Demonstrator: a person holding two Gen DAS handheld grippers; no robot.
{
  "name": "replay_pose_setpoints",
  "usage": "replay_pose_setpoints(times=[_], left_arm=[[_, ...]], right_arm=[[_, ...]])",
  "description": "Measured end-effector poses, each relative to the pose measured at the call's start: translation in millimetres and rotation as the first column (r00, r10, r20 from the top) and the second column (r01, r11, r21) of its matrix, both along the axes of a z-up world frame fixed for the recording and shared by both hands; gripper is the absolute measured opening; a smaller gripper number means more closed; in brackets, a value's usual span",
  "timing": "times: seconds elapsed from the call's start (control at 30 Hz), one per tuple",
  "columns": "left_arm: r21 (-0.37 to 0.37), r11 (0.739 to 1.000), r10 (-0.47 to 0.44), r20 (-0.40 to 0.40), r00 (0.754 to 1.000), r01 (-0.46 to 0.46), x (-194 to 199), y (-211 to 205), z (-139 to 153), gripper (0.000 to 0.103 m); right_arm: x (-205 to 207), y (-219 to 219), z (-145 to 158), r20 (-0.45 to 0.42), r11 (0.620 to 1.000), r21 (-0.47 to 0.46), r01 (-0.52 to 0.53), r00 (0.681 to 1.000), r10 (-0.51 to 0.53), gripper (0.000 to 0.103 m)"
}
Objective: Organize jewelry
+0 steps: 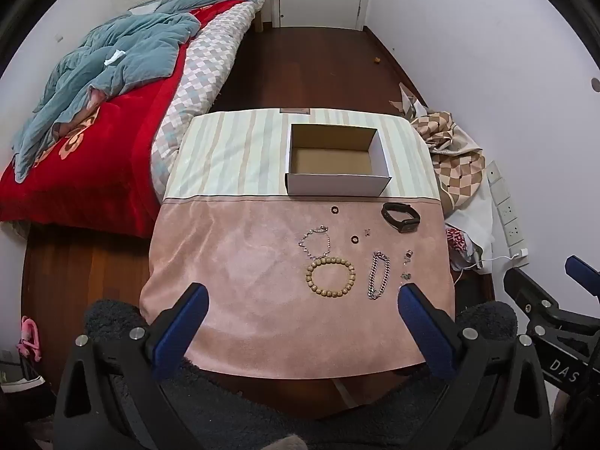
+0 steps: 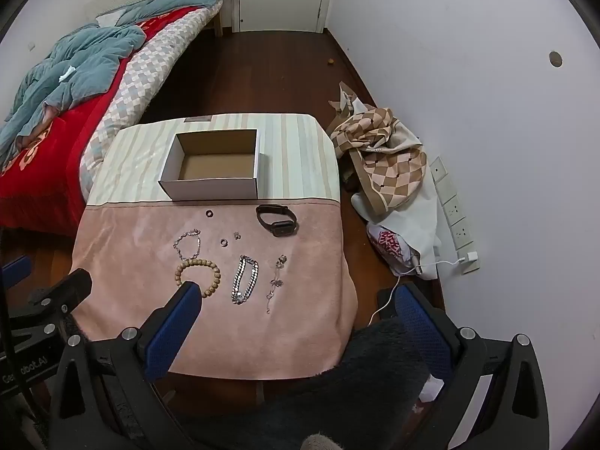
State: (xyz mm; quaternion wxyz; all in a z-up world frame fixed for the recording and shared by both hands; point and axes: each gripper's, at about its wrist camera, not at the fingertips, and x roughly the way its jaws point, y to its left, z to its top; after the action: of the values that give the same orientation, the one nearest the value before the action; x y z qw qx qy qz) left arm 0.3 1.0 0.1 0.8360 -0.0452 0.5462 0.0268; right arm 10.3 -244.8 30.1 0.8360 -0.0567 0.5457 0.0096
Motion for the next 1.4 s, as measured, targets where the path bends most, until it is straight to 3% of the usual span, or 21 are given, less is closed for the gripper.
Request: replay_pose_setpoints(times=[1.4], left_arm=[[0.016,1.000,-0.002,0.008,1.000,0.002,-5.1,-9.5,6.4,0.103]], right_arm=[[0.5,-10.2,2.3,0.019,1.000,-0.016,0.006,1.000,-0.005,0.103]])
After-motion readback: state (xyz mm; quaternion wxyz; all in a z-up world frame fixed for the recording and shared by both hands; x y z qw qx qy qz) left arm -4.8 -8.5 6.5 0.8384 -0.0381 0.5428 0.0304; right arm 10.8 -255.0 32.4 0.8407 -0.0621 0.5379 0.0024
